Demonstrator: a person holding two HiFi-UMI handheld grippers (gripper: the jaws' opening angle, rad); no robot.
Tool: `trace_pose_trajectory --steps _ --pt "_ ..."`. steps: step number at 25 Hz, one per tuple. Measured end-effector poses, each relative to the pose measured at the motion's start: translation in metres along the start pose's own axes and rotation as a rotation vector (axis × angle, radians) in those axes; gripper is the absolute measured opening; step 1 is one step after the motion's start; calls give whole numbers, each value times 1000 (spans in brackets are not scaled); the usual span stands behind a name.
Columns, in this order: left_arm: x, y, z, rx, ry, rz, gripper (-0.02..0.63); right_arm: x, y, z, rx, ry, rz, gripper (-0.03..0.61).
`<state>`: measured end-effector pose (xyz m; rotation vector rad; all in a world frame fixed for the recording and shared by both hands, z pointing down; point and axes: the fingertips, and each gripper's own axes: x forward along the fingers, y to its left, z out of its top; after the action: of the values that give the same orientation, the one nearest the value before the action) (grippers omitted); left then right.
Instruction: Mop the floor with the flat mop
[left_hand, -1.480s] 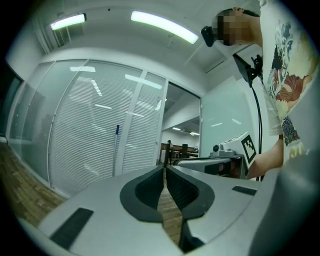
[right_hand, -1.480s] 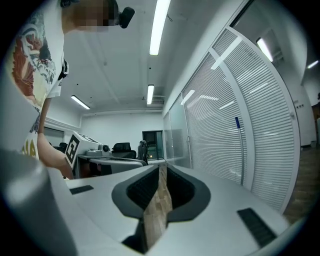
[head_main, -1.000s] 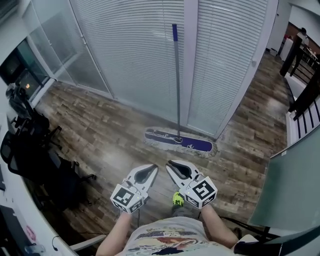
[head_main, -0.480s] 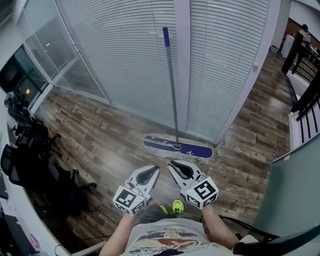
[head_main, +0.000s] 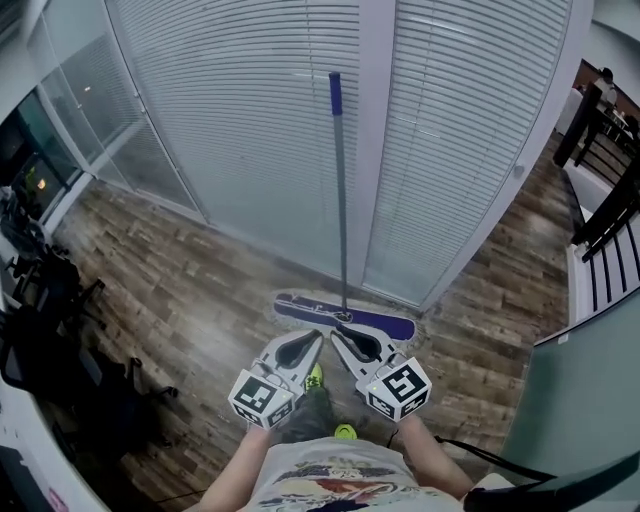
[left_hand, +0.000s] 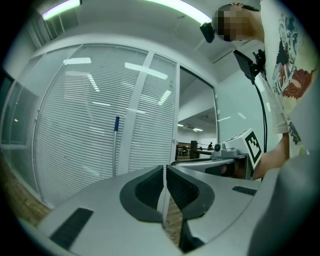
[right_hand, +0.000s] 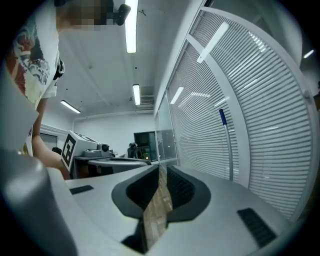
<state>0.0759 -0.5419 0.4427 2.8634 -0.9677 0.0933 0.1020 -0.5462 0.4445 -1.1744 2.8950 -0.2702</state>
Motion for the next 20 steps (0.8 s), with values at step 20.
trace_pose_trajectory --steps 20 --pt "162 248 62 98 -27 -166 25 228 -192 82 -112 1 -198 44"
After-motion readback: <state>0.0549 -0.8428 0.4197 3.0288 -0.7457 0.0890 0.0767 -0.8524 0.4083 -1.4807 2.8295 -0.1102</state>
